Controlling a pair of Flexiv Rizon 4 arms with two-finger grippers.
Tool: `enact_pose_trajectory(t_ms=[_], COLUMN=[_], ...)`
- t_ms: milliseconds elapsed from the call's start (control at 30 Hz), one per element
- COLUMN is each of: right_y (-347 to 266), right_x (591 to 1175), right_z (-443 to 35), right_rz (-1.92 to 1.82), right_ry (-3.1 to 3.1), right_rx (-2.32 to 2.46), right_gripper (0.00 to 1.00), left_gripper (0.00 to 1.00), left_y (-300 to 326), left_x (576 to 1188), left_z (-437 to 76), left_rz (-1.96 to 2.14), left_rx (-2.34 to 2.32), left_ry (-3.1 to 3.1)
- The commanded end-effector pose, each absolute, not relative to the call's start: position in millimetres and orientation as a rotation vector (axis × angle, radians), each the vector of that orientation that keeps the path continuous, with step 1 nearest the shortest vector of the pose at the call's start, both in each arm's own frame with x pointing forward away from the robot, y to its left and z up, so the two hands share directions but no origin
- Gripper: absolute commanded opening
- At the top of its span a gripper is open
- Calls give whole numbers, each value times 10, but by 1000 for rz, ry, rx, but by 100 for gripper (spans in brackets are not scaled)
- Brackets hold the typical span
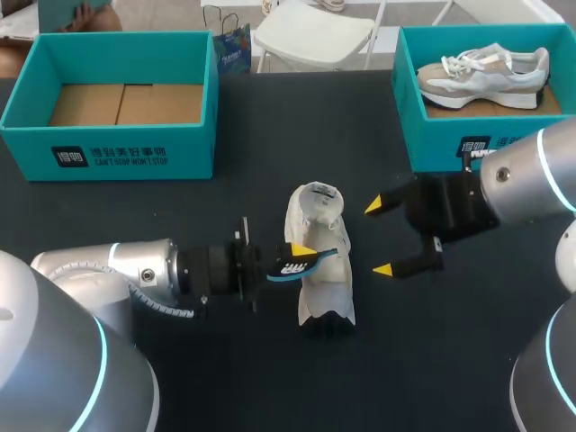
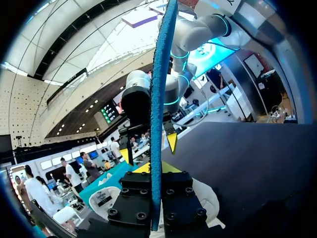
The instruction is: Take the shoe out of the shoebox, open the shoe tongue, remove and reinsert the insole, then place the shoe into the shoebox
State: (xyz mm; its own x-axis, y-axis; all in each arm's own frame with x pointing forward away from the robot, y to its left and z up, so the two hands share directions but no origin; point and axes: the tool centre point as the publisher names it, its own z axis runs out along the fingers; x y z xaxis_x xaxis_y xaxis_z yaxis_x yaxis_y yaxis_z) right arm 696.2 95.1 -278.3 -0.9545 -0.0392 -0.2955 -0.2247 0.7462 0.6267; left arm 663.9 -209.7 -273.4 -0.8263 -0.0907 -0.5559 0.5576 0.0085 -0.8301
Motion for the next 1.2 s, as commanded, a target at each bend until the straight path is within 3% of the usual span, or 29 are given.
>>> enact_pose_trajectory(t_ms=[33,633,1200], right_y=[1000,1221,1224], right_x=[7046,7369,7328], right_z=[-2895,-3412,-3361], right_rz=[880,824,801], right_ry=[2672,2681,2710], right_rx=[-151,-99,-212], right_gripper=[100,100,100], left_gripper=[0,0,0], left_y=[-2097,-1963,-2051], left_x=[6652,6529,6629], left_z=[-2774,-2639,-2675], left_rz=[-1868,-1847,-1836], left_rx=[460,491,524], left_ry=[1833,1842,1879])
